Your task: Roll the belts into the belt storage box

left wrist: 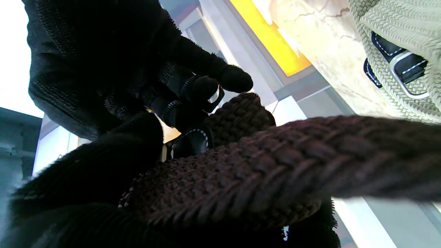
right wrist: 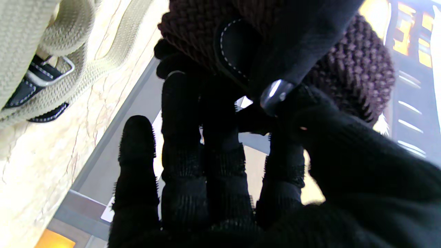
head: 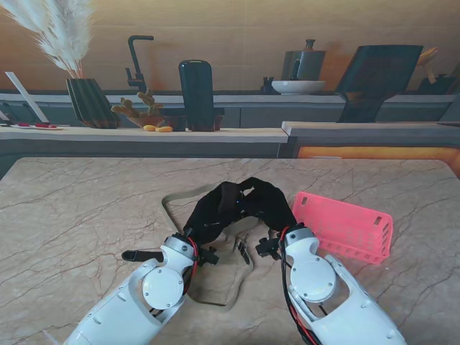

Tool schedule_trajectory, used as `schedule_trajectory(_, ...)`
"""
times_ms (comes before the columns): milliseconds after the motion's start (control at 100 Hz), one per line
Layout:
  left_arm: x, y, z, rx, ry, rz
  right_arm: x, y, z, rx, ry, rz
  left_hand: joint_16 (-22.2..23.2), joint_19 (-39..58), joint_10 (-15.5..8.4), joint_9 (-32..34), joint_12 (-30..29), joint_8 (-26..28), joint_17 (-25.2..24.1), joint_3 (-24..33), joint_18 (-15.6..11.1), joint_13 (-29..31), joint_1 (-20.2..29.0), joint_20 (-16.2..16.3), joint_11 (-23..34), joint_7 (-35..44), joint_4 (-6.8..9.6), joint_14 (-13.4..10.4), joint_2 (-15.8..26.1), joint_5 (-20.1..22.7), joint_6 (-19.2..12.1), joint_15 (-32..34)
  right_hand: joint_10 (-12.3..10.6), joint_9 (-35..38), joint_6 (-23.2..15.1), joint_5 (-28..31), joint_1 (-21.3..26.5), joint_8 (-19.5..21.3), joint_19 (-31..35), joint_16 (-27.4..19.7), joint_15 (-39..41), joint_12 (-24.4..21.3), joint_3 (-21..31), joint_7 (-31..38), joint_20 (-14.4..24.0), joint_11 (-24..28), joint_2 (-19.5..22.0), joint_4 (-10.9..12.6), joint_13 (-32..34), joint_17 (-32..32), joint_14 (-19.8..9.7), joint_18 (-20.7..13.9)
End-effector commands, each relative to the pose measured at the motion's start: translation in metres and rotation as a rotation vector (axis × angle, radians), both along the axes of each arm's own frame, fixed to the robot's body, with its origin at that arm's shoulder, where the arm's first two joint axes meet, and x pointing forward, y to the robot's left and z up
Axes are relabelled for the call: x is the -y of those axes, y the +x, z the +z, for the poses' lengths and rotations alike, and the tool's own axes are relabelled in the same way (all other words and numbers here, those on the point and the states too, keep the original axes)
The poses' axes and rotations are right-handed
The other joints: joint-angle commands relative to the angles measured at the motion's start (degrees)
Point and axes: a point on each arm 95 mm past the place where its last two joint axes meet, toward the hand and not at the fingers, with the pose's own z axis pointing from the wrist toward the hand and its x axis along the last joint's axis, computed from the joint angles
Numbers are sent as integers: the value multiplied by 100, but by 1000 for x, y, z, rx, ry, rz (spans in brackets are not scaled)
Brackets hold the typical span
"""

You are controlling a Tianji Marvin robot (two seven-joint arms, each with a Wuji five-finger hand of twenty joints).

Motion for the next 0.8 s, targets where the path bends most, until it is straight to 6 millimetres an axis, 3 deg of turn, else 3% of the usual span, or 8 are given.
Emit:
schedule_trajectory(0, 9, -1, 7, 11, -20, -14, -10, -7, -2, -23, 24, 24, -80, -41, -226, -177, -83, -106, 20, -538, 14, -49, -527, 72, 16, -333, -33, -162, -272, -214, -218, -100, -194, 155, -233, 506, 400, 319, 175, -46, -52, -12, 195, 811, 39, -51, 172, -204, -19, -101, -273, 11)
schedule_trajectory(80, 9, -2, 7, 11, -8, -4, -12, -9, -2, -34, 46, 33, -160, -59, -213, -345, -317, -265, 125, -406, -65, -62, -216, 33, -268, -497, -30, -186, -246, -319, -145, -219, -210, 169, -271, 521, 383, 324, 166, -50, -65, -22, 196, 803, 31, -60, 174, -221, -58, -131, -291, 1)
schedule_trajectory(180, 10, -2, 7, 6, -6, 5, -14, -10, -3, -40, 60, 44, -399, 79, -94, -183, -1240, -745, 388, -322, -187, 187, 358, -58, -759, -718, 41, -193, 10, -157, 24, -274, -231, 177, -325, 523, 368, 337, 147, -57, -88, -31, 185, 793, 23, -74, 189, -242, -112, -172, -309, -8)
schedule_trajectory(240, 12, -2, 7, -5, -17, 10, -15, -10, -3, -39, 65, 49, -494, 302, -10, 348, -960, -1007, 690, -411, -279, 508, 1040, -106, -1159, -643, -165, -242, -42, 66, 75, -121, -258, 174, -376, 509, 357, 354, 128, -66, -112, -37, 166, 785, 16, -90, 207, -255, -150, -204, -331, -15)
schedule_trajectory(330, 12, -3, 7, -32, -38, 13, -15, -11, -3, -34, 70, 51, -498, 704, 10, 1002, -1002, -1455, 1056, -1197, -303, 966, 1916, -95, -1292, -146, -292, -270, 225, 304, -38, 230, -261, 161, -436, 489, 362, 384, 104, -73, -131, -30, 134, 779, 9, -100, 243, -265, -187, -238, -332, -22)
schedule_trajectory(400, 11, -3, 5, -50, -41, 4, -14, -11, -3, -20, 66, 53, -399, 1058, 47, 1170, -1203, -1596, 1264, -1815, -249, 1264, 2287, 61, -818, 71, -325, -200, 586, 537, -105, 586, -281, 140, -539, 467, 353, 418, 88, -81, -156, -21, 81, 768, 7, -111, 287, -275, -236, -255, -346, -30)
schedule_trajectory(610, 10, -1, 0, -93, -53, 1, -9, -14, 0, 34, 76, 54, -247, 1191, 14, 941, -1211, -1679, 1052, -2166, -156, 1122, 2165, 273, -612, -87, -253, -98, 756, 397, -130, 813, -331, 121, -758, 447, 365, 552, 28, -82, -175, 8, -10, 788, 3, -127, 341, -300, -273, -292, -433, -66)
schedule_trajectory(790, 10, 0, -1, -98, -50, 4, -8, -16, 3, 51, 83, 57, -146, 1115, 50, 669, -1348, -1572, 894, -1418, -126, 959, 1405, 433, -691, -428, -166, -102, 516, 300, -52, 817, -369, 115, -807, 443, 341, 598, 1, -85, -193, 25, 1, 775, 6, -131, 340, -313, -283, -292, -473, -77)
